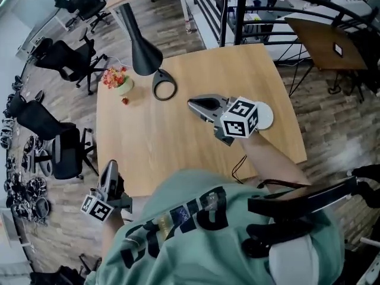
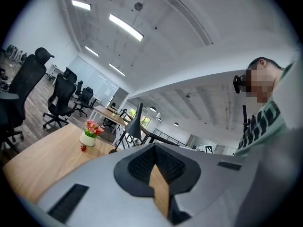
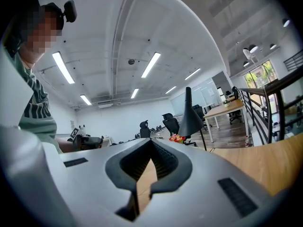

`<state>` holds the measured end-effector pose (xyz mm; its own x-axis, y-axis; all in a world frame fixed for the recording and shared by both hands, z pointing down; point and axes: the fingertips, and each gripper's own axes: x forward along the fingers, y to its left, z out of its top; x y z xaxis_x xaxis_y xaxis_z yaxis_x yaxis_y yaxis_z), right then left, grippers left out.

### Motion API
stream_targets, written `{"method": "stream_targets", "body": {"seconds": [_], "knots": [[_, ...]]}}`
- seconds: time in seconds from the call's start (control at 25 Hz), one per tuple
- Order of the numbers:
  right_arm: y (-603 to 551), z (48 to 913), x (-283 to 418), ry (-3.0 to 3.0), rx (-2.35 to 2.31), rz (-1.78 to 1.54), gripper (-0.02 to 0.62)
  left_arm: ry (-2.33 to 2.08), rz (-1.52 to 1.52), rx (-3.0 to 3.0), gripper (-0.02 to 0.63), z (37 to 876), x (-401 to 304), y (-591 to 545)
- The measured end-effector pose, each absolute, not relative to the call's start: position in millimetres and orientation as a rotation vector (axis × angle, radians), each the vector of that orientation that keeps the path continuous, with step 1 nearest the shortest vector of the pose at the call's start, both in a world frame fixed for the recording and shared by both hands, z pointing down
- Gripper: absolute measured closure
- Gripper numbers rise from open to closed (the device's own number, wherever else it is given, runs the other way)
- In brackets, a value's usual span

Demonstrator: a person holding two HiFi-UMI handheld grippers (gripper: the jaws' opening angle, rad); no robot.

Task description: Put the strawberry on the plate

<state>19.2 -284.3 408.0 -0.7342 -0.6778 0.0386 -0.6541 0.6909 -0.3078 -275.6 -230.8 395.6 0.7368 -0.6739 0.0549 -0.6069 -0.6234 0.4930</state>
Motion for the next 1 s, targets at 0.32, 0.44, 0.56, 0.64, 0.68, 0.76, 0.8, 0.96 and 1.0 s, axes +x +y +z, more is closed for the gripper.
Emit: {"method": "stream_targets", "body": {"seconds": [0.32,0.44,0.56,0.64,0.68,0.76,0.8,0.96,1.0], "knots": [[-319.0,408.0,-105.4,2.753,-1.306,-0.503,0.591,-0.84,-0.126,2.53,0.603,421.3,-404.4,-288.7],[-331.8,408.0,-148.7,2.735,-1.348,-0.552,0.591,-0.806,-0.091,2.542,0.603,425.5,-448.6,-317.8],[-342.1,402.4,-174.1,2.766,-1.361,-0.555,0.591,-0.794,-0.118,2.537,0.603,424.3,-470.1,-337.5],[-342.6,404.5,-173.8,2.78,-1.357,-0.57,0.591,-0.792,-0.122,2.528,0.603,429.6,-467.7,-342.3],[-340.7,408.7,-166.5,2.78,-1.357,-0.583,0.591,-0.79,-0.121,2.522,0.603,434.2,-460.4,-342.6],[-337.0,418.6,-140.7,2.773,-1.364,-0.603,0.591,-0.792,-0.114,2.518,0.603,442.8,-436.5,-341.7],[-337.9,421.6,-126.9,2.771,-1.361,-0.603,0.591,-0.801,-0.111,2.52,0.603,445.3,-423.5,-342.5],[-358.2,420.9,-103.7,2.8,-1.306,-0.562,0.591,-0.873,-0.115,2.497,0.603,445.0,-398.0,-358.2],[-363.3,419.2,-104.5,2.814,-1.29,-0.543,0.591,-0.891,-0.112,2.489,0.603,443.7,-396.4,-363.1]]}}
